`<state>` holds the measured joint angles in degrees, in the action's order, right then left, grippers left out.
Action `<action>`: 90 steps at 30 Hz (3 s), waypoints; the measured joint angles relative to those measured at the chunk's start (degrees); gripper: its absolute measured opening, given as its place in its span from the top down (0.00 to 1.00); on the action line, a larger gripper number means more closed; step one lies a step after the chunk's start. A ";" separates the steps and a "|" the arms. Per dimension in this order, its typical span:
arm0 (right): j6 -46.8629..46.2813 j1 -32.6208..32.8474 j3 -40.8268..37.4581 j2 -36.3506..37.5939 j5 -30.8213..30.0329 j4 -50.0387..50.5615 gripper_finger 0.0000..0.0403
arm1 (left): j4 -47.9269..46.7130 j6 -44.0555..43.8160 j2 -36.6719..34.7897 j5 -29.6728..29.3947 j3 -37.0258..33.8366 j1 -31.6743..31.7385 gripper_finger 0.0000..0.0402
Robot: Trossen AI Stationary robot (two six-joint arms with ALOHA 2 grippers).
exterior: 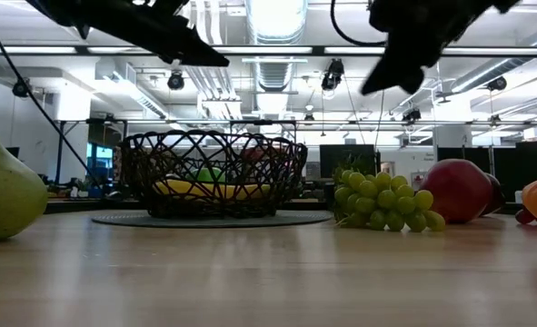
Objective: Build produce basket
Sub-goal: Put the pomegranate into the black wire basket
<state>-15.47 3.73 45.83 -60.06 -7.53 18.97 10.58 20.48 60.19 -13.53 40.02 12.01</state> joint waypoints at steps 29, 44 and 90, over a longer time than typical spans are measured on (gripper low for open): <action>22.98 0.69 11.14 -8.81 0.02 43.37 0.23 | 0.95 -0.55 1.07 -0.23 -0.27 -0.02 0.20; 17.83 2.69 20.47 -23.22 -2.42 55.48 0.09 | 1.00 -0.55 1.07 -0.40 -0.27 -0.02 0.20; 22.78 2.62 9.84 -28.14 -0.18 38.59 0.20 | 0.98 -0.53 1.07 -0.41 -0.27 -0.04 0.20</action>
<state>7.31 6.35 55.67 -88.20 -7.71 57.56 11.56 19.94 61.25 -13.94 39.75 11.97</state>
